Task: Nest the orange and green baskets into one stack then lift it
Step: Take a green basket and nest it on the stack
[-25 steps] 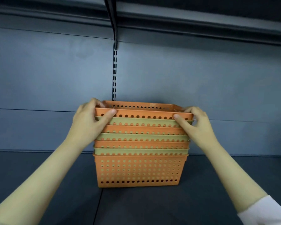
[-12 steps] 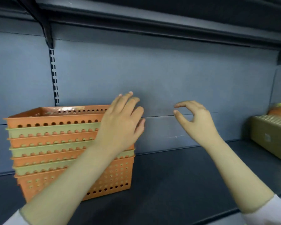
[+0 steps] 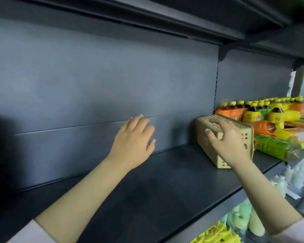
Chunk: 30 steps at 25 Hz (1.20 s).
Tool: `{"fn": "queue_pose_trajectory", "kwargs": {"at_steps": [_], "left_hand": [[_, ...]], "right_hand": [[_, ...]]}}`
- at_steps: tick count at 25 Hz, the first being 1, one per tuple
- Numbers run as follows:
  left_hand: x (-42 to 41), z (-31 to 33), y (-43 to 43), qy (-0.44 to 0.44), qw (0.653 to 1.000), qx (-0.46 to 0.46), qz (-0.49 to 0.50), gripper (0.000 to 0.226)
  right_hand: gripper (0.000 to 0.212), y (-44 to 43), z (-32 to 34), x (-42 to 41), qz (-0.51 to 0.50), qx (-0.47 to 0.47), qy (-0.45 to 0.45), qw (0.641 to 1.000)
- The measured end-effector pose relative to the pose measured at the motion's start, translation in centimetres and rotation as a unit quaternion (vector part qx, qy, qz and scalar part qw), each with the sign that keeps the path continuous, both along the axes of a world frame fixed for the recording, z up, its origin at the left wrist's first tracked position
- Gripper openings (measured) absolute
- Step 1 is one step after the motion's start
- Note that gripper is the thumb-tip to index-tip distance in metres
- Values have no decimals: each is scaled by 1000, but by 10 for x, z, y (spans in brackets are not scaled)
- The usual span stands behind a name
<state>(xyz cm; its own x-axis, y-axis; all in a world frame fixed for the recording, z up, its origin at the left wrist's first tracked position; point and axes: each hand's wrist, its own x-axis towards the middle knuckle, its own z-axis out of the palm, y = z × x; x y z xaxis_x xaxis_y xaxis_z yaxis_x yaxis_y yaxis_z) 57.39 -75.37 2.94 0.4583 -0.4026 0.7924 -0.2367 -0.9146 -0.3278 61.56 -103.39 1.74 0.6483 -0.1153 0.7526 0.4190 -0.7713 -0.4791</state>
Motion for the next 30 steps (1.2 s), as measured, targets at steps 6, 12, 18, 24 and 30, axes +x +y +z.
{"fn": "queue_pose_trajectory", "kwargs": {"at_steps": [6,12,18,24,30], "left_hand": [[84,-25,-115,86,995,-40,-17,31],[118,-38,-161,162,983,-84,-24,47],[129,-32,-164,240,922,-300,-45,67],[128,-24,-120,253,808,-532,12,101],[119,-22,-84,336,754,-563,44,119]], "right_hand": [[71,-105,-33,67,-67,130,105,984],[21,-111,-48,87,100,376,107,915],[23,-118,-41,81,208,377,109,896],[43,-109,-36,73,316,314,146,883],[79,-92,-41,54,292,372,249,845]]}}
